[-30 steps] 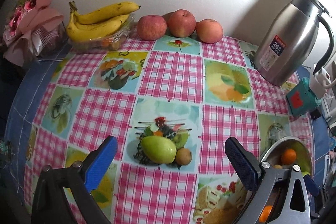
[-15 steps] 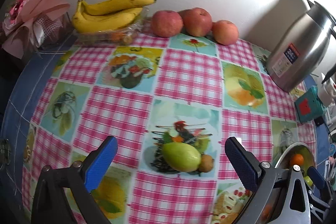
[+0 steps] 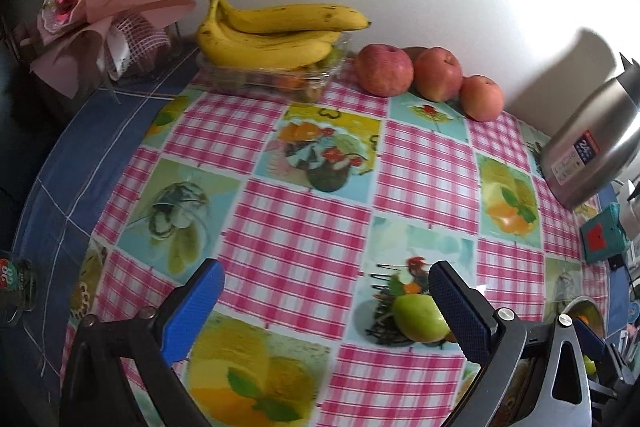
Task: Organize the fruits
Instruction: 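Close the left tool on the green pear while the right tool approaches the brown fruit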
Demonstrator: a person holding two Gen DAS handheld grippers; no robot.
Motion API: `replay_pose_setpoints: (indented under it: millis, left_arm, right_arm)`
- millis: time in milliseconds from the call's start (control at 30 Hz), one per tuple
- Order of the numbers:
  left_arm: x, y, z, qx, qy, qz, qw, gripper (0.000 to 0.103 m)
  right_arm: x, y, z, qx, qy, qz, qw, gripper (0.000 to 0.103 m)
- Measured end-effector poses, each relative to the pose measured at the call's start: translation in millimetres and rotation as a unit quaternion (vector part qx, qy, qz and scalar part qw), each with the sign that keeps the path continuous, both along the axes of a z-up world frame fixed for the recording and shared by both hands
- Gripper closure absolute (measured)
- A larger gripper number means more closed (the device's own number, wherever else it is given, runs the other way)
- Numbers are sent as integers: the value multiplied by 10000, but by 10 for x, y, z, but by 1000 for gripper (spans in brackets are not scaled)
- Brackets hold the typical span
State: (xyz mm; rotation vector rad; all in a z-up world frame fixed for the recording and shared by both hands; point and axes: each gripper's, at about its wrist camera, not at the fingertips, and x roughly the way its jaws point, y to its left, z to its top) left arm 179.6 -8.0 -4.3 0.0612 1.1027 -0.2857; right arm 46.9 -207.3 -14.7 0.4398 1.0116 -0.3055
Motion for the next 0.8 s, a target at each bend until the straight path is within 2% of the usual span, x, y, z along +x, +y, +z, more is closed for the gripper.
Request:
replay_pose_setpoints:
  millis: [267,433,600,800]
  left_arm:
    - [110,245,2,-69,6,249,9997,0]
    - [125,237,-13,-160,95,266,9995,0]
    - [115,102,-135,-306,367,133,9988,0]
    - [73,-66,-318,-614,723,-89,9955,1]
  right_arm:
    - [287,255,-39,290,-123,244,9992,4]
    - [397,355,-59,410,-149,433,9981,4]
    - [403,374,-74,267,-134,568,9979,4]
    - [349,274,-159,329,-149,489,9982,4]
